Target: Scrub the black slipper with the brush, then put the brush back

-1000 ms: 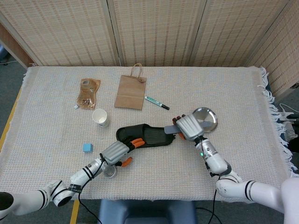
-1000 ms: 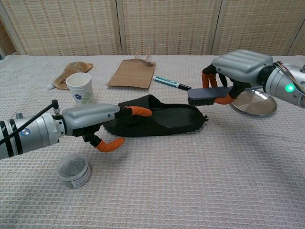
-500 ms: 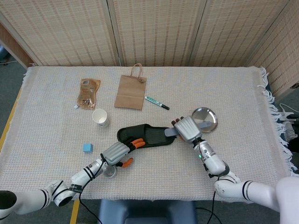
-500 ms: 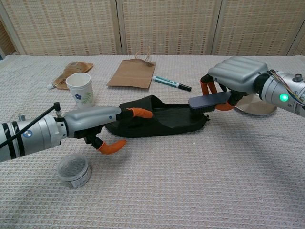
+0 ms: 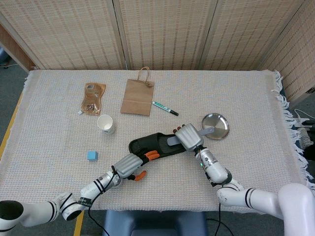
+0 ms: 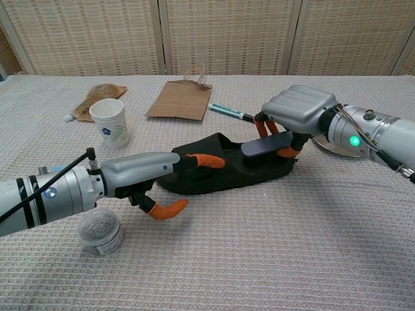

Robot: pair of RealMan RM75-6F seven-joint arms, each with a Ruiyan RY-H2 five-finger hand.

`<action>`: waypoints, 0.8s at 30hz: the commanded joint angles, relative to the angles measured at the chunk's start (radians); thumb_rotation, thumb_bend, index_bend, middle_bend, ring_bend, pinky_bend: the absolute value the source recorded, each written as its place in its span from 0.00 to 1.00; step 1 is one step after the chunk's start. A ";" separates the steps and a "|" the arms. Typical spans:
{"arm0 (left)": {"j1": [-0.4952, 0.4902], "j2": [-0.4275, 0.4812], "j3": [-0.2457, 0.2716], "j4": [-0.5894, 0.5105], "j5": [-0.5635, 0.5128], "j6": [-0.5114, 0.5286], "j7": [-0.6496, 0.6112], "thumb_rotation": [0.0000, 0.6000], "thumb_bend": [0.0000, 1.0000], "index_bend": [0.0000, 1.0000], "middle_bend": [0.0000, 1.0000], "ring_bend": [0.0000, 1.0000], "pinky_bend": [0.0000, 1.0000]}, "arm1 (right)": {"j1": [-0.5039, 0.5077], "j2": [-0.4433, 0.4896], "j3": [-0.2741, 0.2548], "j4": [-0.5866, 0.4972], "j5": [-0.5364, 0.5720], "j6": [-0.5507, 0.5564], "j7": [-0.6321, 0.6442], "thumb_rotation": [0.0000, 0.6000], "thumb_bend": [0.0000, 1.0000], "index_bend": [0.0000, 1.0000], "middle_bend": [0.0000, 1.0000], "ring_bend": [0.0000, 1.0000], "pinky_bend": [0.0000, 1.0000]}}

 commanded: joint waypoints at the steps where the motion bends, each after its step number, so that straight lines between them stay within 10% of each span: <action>1: -0.001 0.001 0.001 0.000 -0.003 0.000 0.000 1.00 0.58 0.00 0.00 0.00 0.04 | 0.011 -0.011 0.002 -0.004 0.004 -0.005 -0.012 1.00 0.55 0.91 0.74 0.64 0.89; 24: -0.016 -0.003 0.011 -0.007 -0.017 -0.009 0.009 1.00 0.58 0.00 0.00 0.00 0.04 | 0.006 0.020 -0.028 -0.014 -0.001 0.009 -0.037 1.00 0.55 0.91 0.74 0.64 0.89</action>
